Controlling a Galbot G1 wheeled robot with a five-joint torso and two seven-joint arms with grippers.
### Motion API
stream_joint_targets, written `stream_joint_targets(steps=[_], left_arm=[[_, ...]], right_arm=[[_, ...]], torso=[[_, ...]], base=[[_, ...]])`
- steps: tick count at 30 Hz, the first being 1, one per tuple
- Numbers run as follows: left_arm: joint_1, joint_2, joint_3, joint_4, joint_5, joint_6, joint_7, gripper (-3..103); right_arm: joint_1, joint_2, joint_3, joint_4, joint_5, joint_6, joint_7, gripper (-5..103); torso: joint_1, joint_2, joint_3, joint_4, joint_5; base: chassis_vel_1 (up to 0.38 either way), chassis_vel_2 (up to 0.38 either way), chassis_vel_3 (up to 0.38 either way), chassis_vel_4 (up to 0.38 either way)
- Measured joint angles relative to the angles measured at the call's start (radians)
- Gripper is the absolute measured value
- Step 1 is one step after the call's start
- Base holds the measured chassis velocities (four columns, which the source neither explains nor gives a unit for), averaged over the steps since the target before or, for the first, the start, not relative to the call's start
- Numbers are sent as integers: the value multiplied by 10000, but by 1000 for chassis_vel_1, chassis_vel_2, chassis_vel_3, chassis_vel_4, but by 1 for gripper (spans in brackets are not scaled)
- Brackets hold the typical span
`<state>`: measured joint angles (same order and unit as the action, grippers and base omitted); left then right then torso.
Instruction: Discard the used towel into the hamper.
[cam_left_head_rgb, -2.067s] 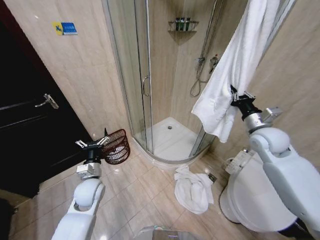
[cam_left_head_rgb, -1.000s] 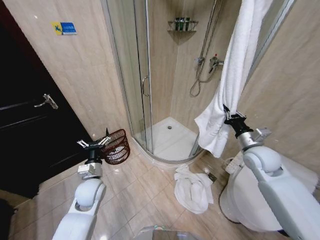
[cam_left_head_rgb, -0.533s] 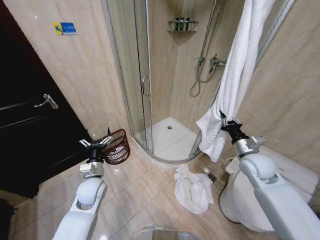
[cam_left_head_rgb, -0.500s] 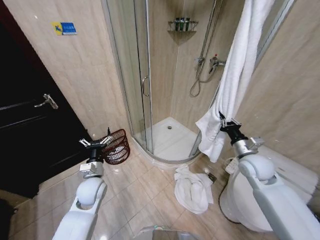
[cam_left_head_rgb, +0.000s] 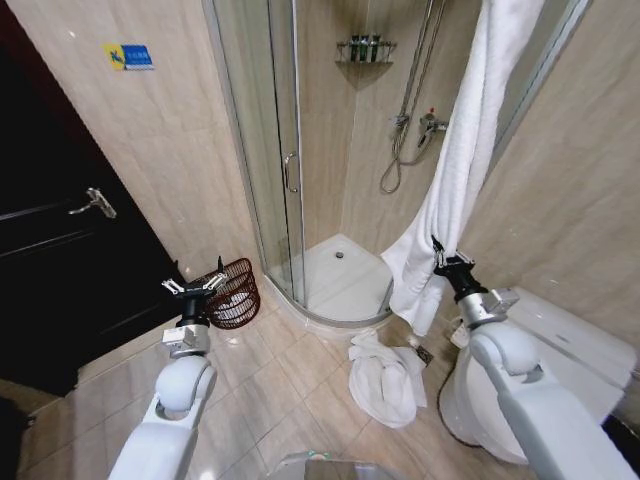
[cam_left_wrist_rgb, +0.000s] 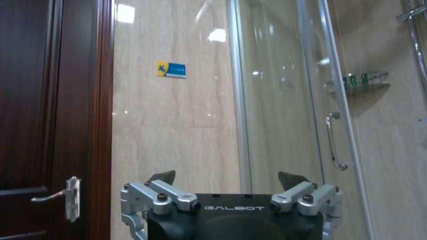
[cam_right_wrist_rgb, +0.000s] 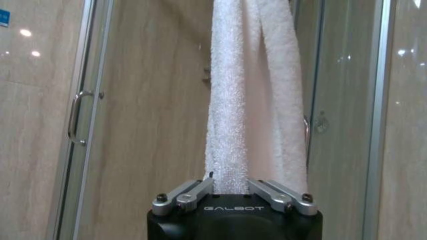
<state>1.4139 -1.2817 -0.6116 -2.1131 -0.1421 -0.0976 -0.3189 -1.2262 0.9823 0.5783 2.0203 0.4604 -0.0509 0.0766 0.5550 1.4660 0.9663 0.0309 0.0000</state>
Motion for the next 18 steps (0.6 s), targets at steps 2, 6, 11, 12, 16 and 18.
stream_joint_targets(steps=[2, 6, 11, 12, 16, 18], left_arm=[[23, -11, -20, -10, 2, -15, 1, 100], [60, -57, -59, -15, 12, -52, 8, 100], [102, -112, -128, -81, 15, -112, 213, 100], [99, -113, -127, -95, 15, -116, 238, 100], [57, -106, -108, -100, 16, -117, 255, 100], [51, -103, -107, -100, 15, -117, 255, 100]], right_arm=[[-90, 172, 3, 0, -131, 65, -2, 4], [-261, 573, -24, -19, -430, 200, -2, 4], [-444, 1081, -130, -132, -787, 341, -2, 4], [-465, 1166, -164, -166, -852, 368, -2, 4], [-511, 1422, -274, -293, -1087, 457, -2, 4], [-527, 1492, -314, -337, -1154, 483, -1, 4]], torso=[[0, 0, 0, 0, -1], [0, 0, 0, 0, -1], [0, 0, 0, 0, 1], [0, 0, 0, 0, 1], [0, 0, 0, 0, -1], [0, 0, 0, 0, 0]], base=[[0, 0, 0, 0], [0, 0, 0, 0], [0, 0, 0, 0], [0, 0, 0, 0], [0, 0, 0, 0], [0, 0, 0, 0]])
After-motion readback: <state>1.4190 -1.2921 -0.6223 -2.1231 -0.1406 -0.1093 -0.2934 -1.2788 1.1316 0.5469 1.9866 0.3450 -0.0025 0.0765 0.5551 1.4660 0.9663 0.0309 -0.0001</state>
